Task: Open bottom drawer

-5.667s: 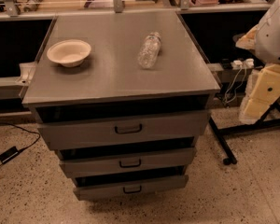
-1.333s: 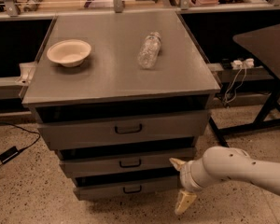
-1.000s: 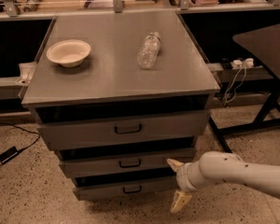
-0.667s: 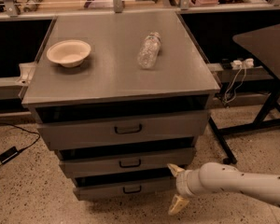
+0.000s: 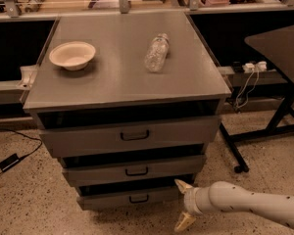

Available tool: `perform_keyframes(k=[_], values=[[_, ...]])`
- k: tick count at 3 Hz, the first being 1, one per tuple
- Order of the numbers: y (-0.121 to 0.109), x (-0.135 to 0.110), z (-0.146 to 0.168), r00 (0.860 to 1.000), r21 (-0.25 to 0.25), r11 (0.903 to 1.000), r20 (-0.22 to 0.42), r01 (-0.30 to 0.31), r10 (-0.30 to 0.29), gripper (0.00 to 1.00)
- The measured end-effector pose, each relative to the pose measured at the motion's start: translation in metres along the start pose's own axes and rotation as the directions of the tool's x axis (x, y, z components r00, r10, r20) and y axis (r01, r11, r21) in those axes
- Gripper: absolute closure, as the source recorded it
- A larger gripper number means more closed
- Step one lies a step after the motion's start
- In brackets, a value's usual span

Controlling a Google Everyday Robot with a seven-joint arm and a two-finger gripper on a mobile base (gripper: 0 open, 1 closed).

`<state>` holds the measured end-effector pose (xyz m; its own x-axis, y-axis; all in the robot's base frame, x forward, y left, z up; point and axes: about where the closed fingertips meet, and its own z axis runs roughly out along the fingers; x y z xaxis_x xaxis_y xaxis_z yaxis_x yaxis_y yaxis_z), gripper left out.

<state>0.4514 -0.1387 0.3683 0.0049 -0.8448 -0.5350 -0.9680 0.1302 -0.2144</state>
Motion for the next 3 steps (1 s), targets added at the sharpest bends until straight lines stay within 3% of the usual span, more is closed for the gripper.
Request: perform_keyframes(k=[2, 3], values=[[0.002, 0.019, 0.028, 1.000, 0.029, 0.9993, -0.005, 0.025, -0.025, 0.00], [0.001, 0.030, 0.052, 0.999, 0.016, 0.9989, 0.004, 0.043, -0.043, 0.00]])
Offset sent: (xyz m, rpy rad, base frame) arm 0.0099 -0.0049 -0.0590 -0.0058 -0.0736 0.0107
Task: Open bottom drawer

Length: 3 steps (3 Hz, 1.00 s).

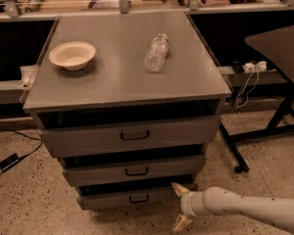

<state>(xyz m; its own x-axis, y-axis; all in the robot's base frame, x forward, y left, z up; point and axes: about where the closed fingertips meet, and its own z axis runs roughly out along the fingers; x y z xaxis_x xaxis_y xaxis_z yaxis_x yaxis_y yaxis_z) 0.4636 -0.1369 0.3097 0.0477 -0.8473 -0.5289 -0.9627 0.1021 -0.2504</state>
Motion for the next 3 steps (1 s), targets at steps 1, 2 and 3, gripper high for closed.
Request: perform_keyframes(k=[1, 2, 3], values=[[-0.006, 0.012, 0.020, 0.999, -0.014, 0.9997, 0.045, -0.021, 0.022, 0.00], [-0.017, 0.013, 0.020, 0.999, -0.019, 0.9997, 0.041, -0.014, 0.014, 0.00], [-0.002, 0.022, 0.044, 0.999, -0.122, 0.9918, 0.021, 0.037, -0.035, 0.00]])
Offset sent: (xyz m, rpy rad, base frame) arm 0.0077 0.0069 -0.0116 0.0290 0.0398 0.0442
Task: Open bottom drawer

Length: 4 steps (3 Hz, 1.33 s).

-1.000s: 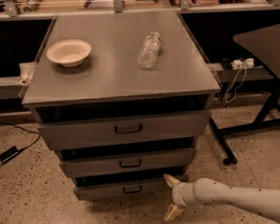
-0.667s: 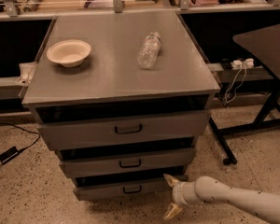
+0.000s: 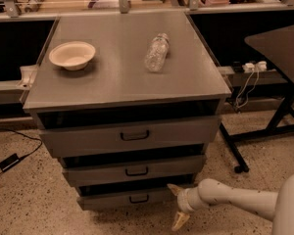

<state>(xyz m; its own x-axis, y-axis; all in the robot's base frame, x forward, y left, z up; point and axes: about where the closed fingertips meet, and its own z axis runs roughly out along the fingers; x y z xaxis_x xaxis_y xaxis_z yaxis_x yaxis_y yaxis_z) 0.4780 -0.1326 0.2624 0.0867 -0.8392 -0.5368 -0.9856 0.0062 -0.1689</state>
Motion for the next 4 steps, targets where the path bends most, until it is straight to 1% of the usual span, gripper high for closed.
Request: perform_keyframes(k=[1, 2, 3, 4], values=[[0.000, 0.018, 0.029, 0.999, -0.099, 0.9939, 0.004, 0.047, -0.047, 0.00], [-0.004, 0.036, 0.055, 0.996, -0.171, 0.9811, 0.008, 0.092, -0.092, 0.00], [-0.012, 0.043, 0.065, 0.995, -0.183, 0.9777, 0.006, 0.102, -0.103, 0.15], [-0.018, 0.043, 0.066, 0.994, -0.180, 0.9781, 0.000, 0.105, -0.107, 0.25]])
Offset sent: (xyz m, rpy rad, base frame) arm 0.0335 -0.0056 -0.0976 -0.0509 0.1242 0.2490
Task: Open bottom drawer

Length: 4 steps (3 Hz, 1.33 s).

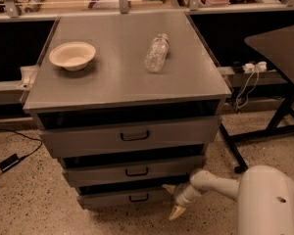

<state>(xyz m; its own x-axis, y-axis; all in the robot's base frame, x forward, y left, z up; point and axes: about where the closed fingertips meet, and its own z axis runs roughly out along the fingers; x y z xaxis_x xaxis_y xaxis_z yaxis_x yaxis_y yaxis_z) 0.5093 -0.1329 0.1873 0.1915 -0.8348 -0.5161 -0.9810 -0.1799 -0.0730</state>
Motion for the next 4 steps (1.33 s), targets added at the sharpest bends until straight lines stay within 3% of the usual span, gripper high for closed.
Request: perform_keyframes(k=[1, 2, 3, 4], values=[[-0.003, -0.003, -0.001, 1.000, 0.001, 1.0000, -0.001, 0.004, -0.004, 0.20], [-0.003, -0.007, -0.008, 1.000, 0.001, 1.0000, -0.001, 0.004, -0.004, 0.01], [-0.004, -0.009, -0.011, 1.000, 0.002, 1.0000, -0.001, 0.004, -0.004, 0.00], [-0.016, -0.004, 0.005, 1.000, 0.058, 0.9983, -0.006, 0.001, -0.001, 0.00]])
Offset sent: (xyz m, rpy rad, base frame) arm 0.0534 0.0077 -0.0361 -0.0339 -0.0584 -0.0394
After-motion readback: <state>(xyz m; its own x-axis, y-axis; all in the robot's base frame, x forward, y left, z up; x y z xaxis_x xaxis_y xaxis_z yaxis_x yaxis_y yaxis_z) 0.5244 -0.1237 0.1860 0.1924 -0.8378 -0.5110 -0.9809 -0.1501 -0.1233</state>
